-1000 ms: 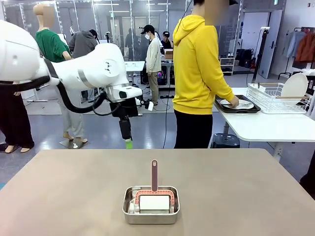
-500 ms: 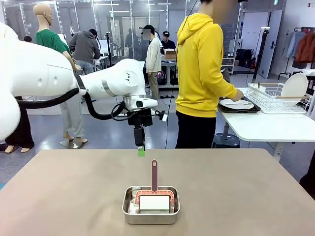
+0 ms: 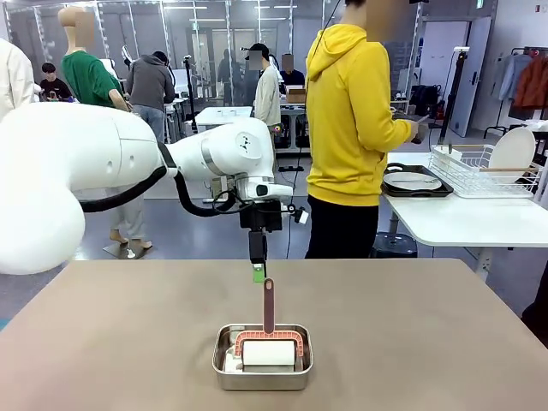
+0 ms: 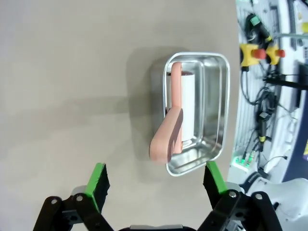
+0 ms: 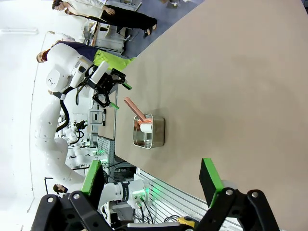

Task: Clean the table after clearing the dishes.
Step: When the right (or left) Handle tray is removed, use the right hand (or left hand) to clean the right (or left) side of the table with the Lint Roller.

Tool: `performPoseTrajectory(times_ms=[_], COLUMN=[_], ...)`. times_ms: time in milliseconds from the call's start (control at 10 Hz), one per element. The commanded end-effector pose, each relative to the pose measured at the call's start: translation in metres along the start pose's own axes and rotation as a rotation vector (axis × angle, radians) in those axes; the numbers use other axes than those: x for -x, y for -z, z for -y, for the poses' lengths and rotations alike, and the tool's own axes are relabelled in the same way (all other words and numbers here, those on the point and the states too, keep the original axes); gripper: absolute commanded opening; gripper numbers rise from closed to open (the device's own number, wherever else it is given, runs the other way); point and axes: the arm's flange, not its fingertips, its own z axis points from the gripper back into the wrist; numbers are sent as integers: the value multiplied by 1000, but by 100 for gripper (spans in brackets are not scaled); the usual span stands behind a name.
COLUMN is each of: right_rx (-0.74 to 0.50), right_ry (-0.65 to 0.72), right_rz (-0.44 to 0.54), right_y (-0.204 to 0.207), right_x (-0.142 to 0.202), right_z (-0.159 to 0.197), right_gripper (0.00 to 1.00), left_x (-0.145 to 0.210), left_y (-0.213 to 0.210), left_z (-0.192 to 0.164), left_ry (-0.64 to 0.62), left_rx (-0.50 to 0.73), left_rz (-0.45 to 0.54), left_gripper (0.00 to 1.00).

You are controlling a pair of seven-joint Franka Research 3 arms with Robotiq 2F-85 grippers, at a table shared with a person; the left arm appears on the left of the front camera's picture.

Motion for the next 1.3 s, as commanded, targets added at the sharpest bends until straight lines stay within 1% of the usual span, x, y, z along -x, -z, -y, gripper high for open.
performPoseTrajectory(times_ms=[0, 200, 500, 600, 900, 1000, 1100, 1200], right_rx=[-5, -5, -5, -5, -5, -5, -5, -5], right_ry=[0, 0, 0, 0, 0, 0, 0, 0], right_rz=[3, 3, 3, 3, 3, 3, 3, 3], right_y=[-1, -1, -1, -1, -1, -1, -1, -1], right_x=[0, 0, 0, 0, 0, 0, 0, 0], right_z=[-2, -2, -2, -2, -2, -2, -2, -2], right_gripper=[100, 100, 100, 100, 100, 100, 100, 100], left_x=[-15, -21, -26, -28, -31, -29, -29, -29], left_y=[-3, 10, 34, 39, 54, 57, 57, 57], left_z=[-9, -8, -6, -5, 1, 2, 3, 4], left_ry=[-28, -13, -28, -14, -9, -34, -55, -61], left_rx=[46, 65, 113, 125, 142, 133, 139, 140], left_rz=[-54, -56, -87, -91, -88, -104, -120, -132], left_gripper=[100, 100, 100, 100, 100, 81, 43, 24])
